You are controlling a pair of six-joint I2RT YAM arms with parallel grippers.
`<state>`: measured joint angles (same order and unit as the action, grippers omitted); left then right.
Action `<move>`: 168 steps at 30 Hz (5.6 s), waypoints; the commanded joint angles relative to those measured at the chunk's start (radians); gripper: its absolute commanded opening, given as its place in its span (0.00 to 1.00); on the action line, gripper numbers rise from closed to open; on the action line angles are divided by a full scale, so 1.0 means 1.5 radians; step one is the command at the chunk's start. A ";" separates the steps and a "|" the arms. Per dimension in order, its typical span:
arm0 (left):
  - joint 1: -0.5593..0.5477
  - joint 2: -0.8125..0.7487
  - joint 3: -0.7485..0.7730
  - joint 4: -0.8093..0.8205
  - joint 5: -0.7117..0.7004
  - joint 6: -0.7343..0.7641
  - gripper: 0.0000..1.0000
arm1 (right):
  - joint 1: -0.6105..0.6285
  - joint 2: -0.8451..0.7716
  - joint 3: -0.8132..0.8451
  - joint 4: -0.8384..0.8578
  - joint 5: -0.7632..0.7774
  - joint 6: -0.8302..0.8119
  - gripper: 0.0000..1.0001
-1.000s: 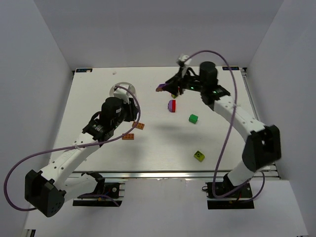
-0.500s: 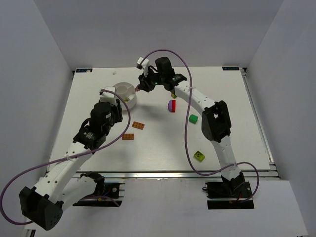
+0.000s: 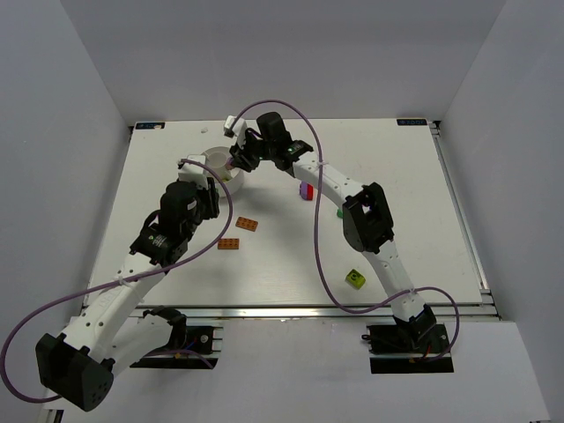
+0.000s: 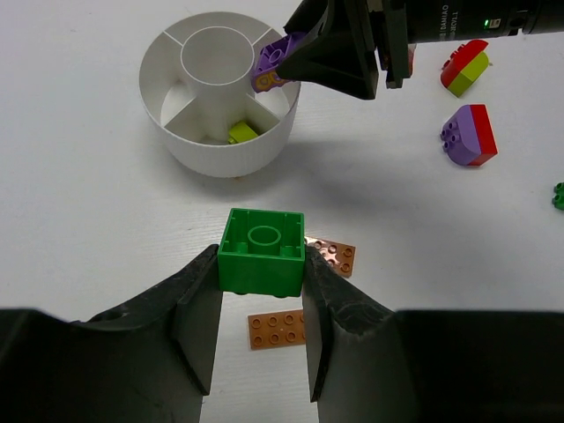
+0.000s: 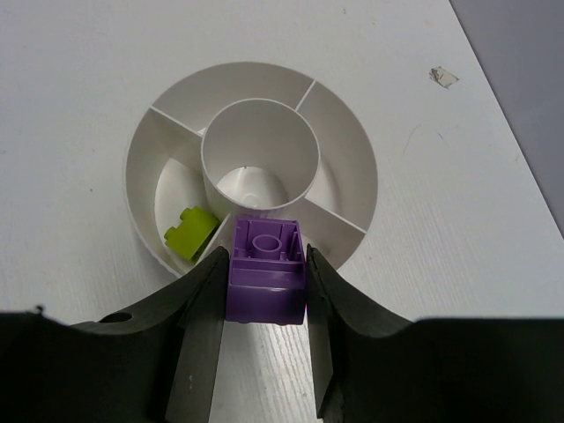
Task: Sort the legos into containers by color
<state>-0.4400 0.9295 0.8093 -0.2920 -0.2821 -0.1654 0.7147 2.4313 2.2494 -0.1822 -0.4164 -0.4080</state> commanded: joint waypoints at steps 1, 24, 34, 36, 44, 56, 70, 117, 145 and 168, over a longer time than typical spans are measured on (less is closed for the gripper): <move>0.005 -0.010 -0.003 0.008 0.015 0.000 0.00 | -0.002 -0.003 0.029 0.025 0.010 -0.017 0.00; 0.006 -0.006 -0.002 0.006 0.023 0.001 0.00 | 0.002 0.013 0.021 0.027 0.018 -0.035 0.00; 0.007 -0.006 -0.002 0.004 0.024 0.001 0.00 | 0.004 0.014 0.012 0.032 0.023 -0.032 0.29; 0.007 -0.005 -0.003 0.005 0.024 0.001 0.00 | 0.005 0.012 0.012 0.033 0.022 -0.029 0.41; 0.007 -0.002 -0.003 0.007 0.023 0.001 0.00 | 0.005 -0.003 0.008 0.033 0.022 -0.015 0.67; 0.077 0.027 -0.015 0.042 0.114 -0.022 0.00 | -0.040 -0.358 -0.374 0.020 -0.185 0.099 0.00; 0.141 0.292 0.157 0.057 0.215 -0.044 0.00 | -0.081 -0.743 -0.740 -0.025 -0.464 0.118 0.47; 0.182 0.483 0.260 0.024 0.156 -0.044 0.18 | -0.135 -0.846 -0.923 0.224 -0.392 0.243 0.38; 0.183 0.491 0.265 0.022 0.165 -0.047 0.55 | -0.150 -0.843 -0.929 0.237 -0.405 0.262 0.39; 0.193 0.190 0.060 0.326 0.420 -0.148 0.45 | -0.181 -0.694 -0.842 0.093 -0.143 0.151 0.67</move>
<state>-0.1524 1.2495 0.9203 0.0502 0.2085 -0.3443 0.4465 1.3579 0.9119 0.0418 -0.7380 -0.0765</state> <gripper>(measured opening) 0.404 0.633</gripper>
